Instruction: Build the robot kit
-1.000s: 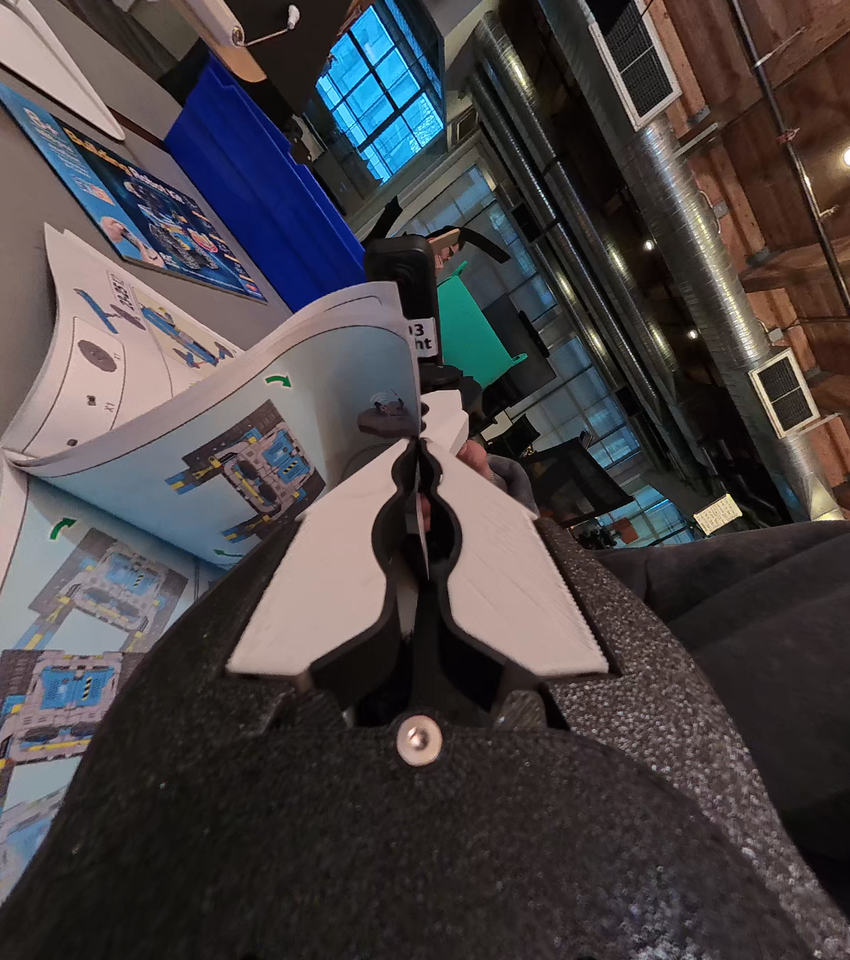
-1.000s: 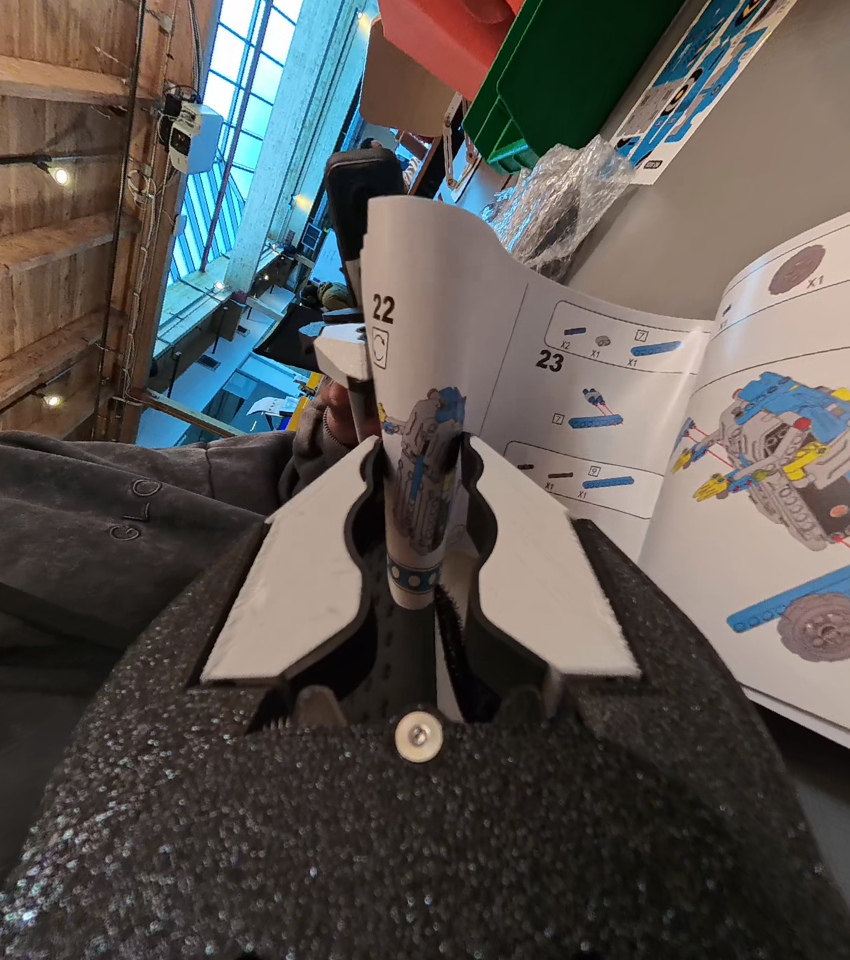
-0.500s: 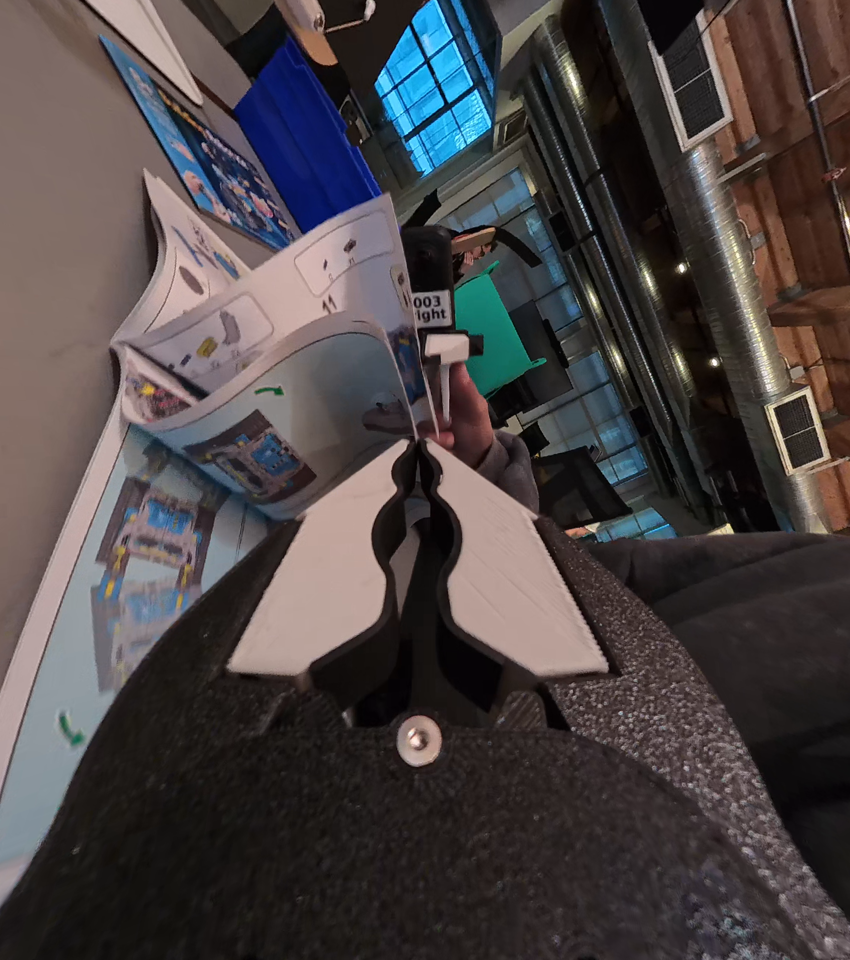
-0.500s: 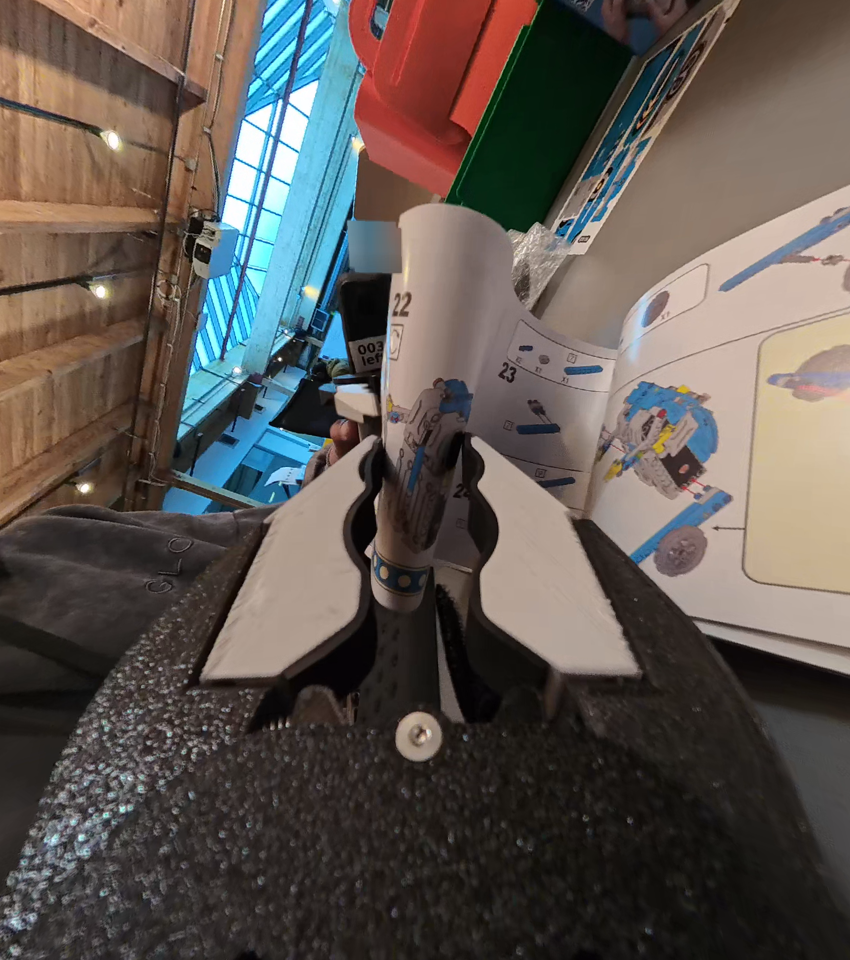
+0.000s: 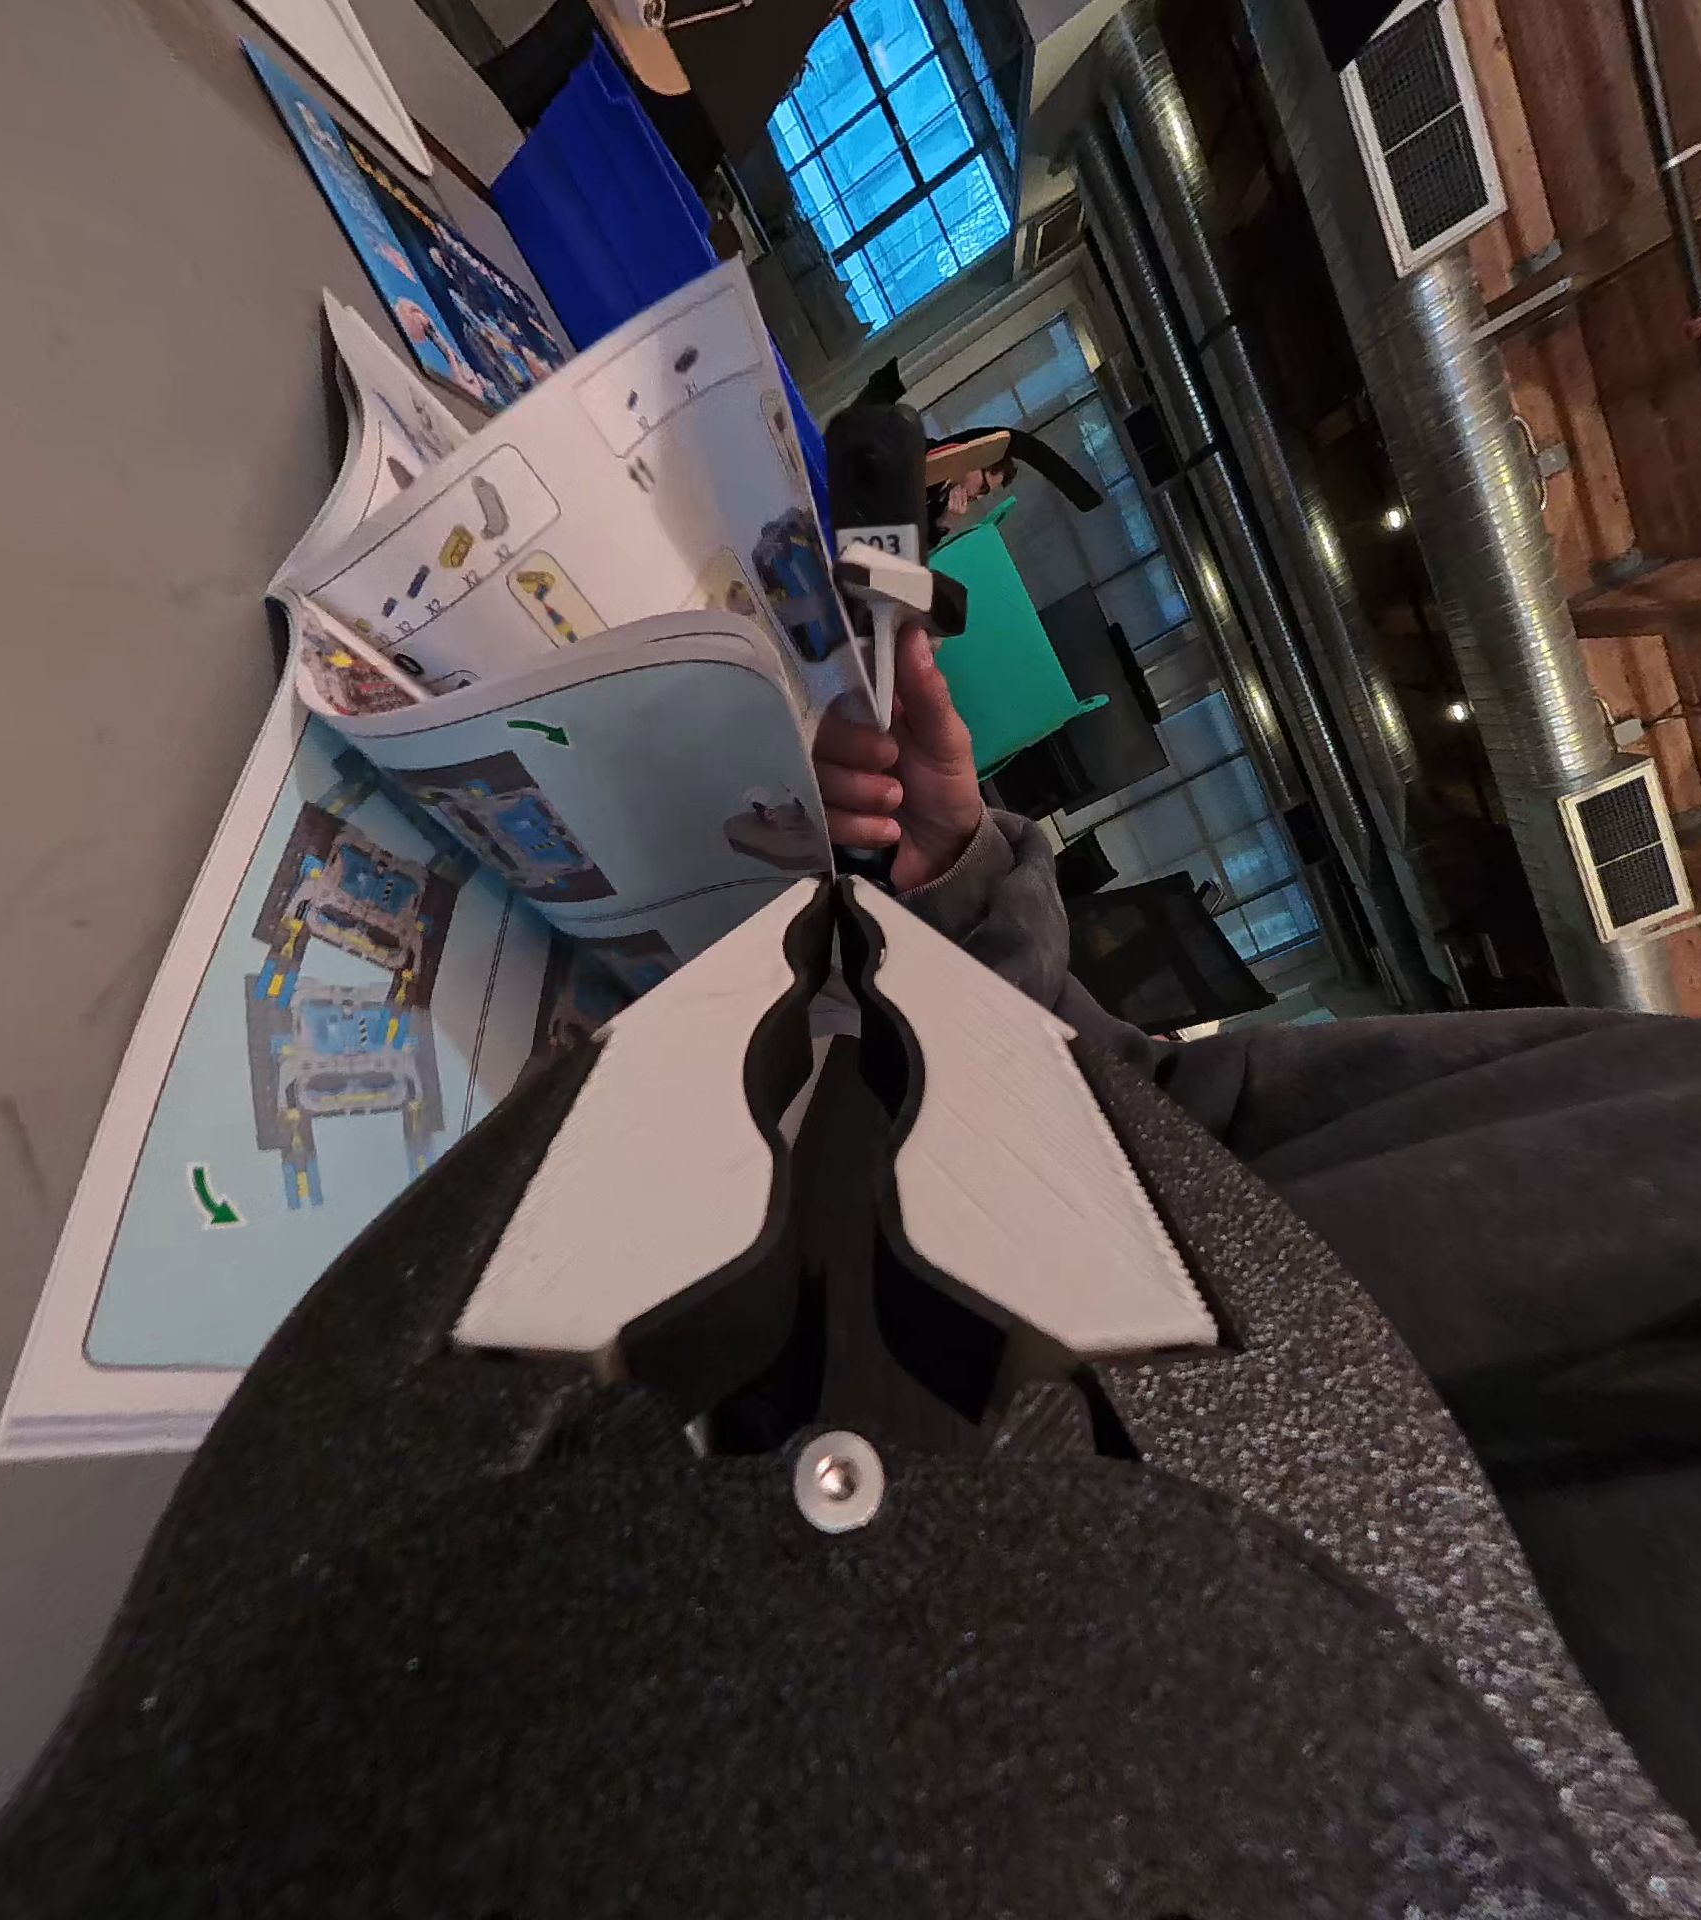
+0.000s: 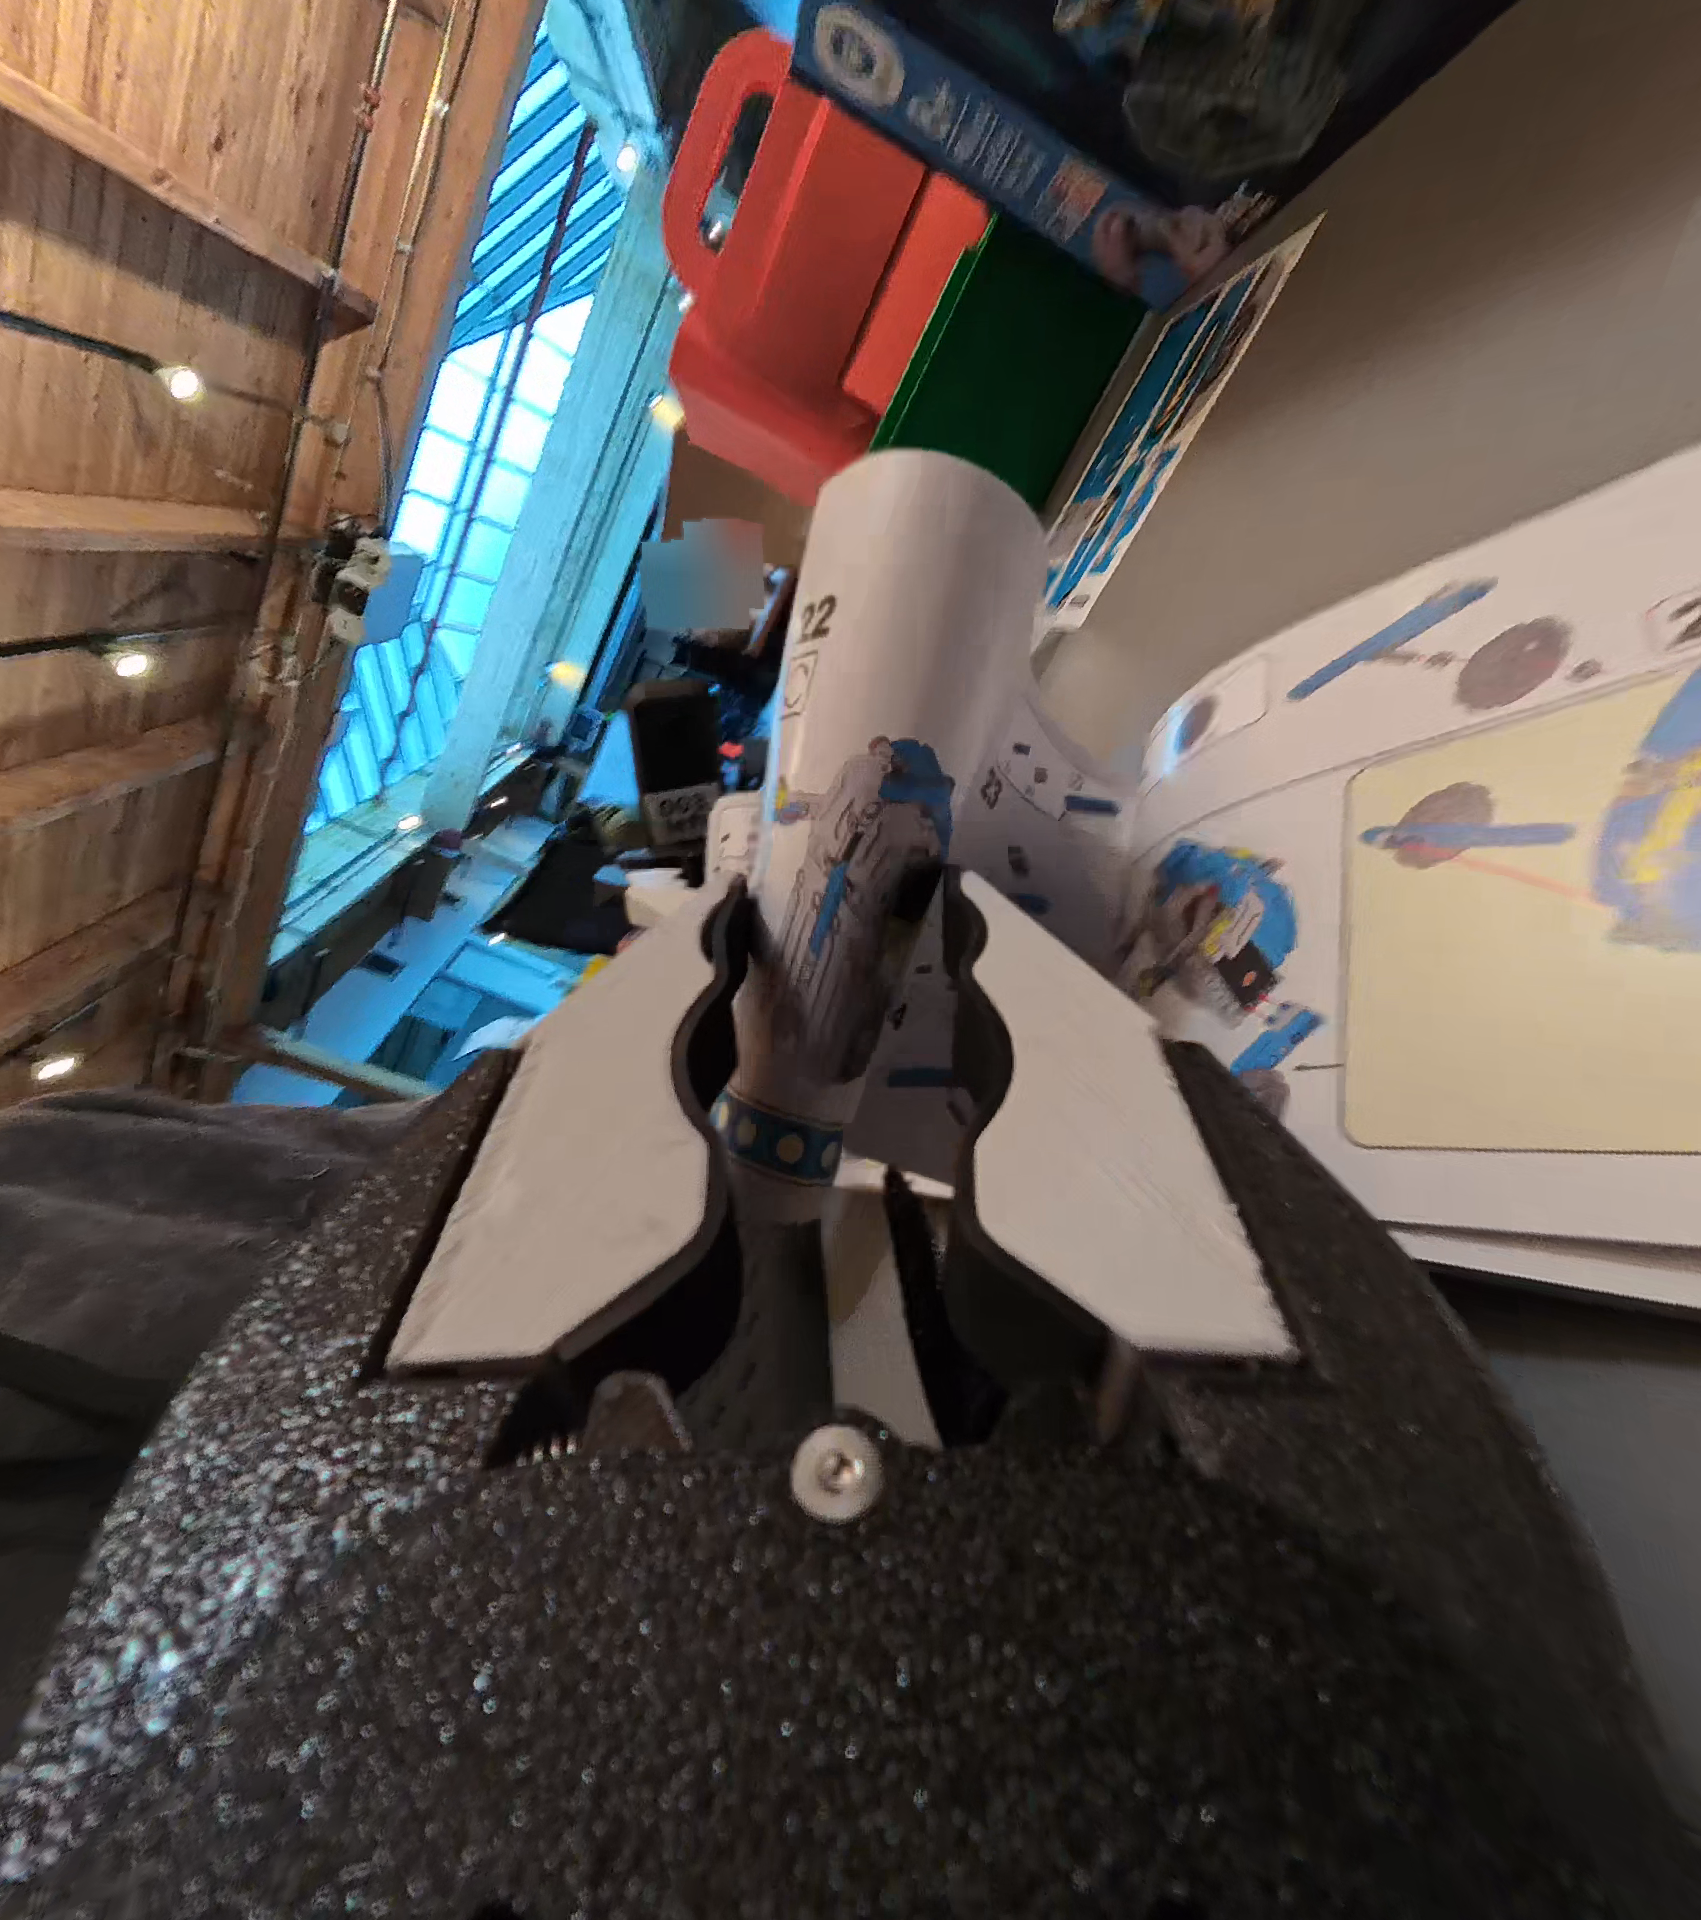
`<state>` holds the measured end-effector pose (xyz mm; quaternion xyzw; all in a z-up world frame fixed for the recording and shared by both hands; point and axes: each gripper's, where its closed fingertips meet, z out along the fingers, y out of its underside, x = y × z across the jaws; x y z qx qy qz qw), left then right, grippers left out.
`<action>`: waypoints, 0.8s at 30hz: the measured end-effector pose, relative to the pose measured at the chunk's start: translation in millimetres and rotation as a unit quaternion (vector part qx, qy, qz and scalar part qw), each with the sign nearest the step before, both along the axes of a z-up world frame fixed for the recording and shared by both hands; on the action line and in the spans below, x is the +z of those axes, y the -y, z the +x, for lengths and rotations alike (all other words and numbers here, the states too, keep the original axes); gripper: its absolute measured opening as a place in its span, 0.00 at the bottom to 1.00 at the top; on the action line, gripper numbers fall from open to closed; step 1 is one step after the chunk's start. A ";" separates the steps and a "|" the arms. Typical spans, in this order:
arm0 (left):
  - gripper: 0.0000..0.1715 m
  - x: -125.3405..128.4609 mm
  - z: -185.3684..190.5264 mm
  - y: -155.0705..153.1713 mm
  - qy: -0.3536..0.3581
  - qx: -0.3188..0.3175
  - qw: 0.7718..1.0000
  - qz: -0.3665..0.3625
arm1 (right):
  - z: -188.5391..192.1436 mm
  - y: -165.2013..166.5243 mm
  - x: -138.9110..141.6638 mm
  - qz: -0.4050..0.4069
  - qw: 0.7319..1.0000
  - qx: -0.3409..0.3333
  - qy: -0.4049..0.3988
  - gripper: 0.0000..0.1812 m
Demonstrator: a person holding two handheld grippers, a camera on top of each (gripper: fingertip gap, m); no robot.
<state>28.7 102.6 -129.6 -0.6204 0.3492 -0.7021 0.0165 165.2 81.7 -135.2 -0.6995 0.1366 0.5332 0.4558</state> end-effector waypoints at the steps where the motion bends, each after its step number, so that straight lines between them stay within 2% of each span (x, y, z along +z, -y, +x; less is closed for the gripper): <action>1: 0.00 2.4 2.8 1.0 0.006 -0.002 1.000 0.001 | 11.5 0.6 5.7 0.011 0.999 -0.028 0.024 0.23; 3: 0.00 10.2 8.4 4.6 0.026 -0.009 1.000 0.008 | 38.0 9.3 30.9 0.055 0.989 -0.097 0.094 0.28; 5: 0.00 17.5 14.9 8.8 0.045 -0.020 0.999 0.021 | 45.9 23.2 58.8 0.087 0.972 -0.127 0.175 0.35; 6: 0.00 20.2 18.2 11.1 0.052 -0.027 0.998 0.027 | 34.0 28.5 68.1 0.094 0.967 -0.107 0.213 0.36; 8: 0.00 24.2 25.4 16.0 0.065 -0.042 0.996 0.041 | -21.4 34.0 64.3 0.077 0.966 0.010 0.248 0.35; 10: 0.00 26.9 31.6 20.1 0.081 -0.059 0.994 0.048 | -84.2 35.5 39.7 0.038 0.962 0.139 0.233 0.37; 11: 0.00 27.7 33.2 22.2 0.090 -0.069 0.992 0.047 | -103.3 31.2 27.5 0.032 0.958 0.168 0.229 0.34; 13: 0.00 28.2 33.7 24.0 0.102 -0.083 0.991 0.037 | -117.4 17.9 7.5 0.016 0.963 0.175 0.203 0.25; 16: 0.00 29.9 29.9 21.8 0.113 -0.087 0.990 0.016 | -115.2 9.3 5.0 0.024 0.975 0.164 0.145 0.15; 24: 0.01 26.7 28.7 19.4 0.106 -0.084 0.991 0.005 | -112.0 3.7 -0.9 0.022 0.980 0.162 0.114 0.10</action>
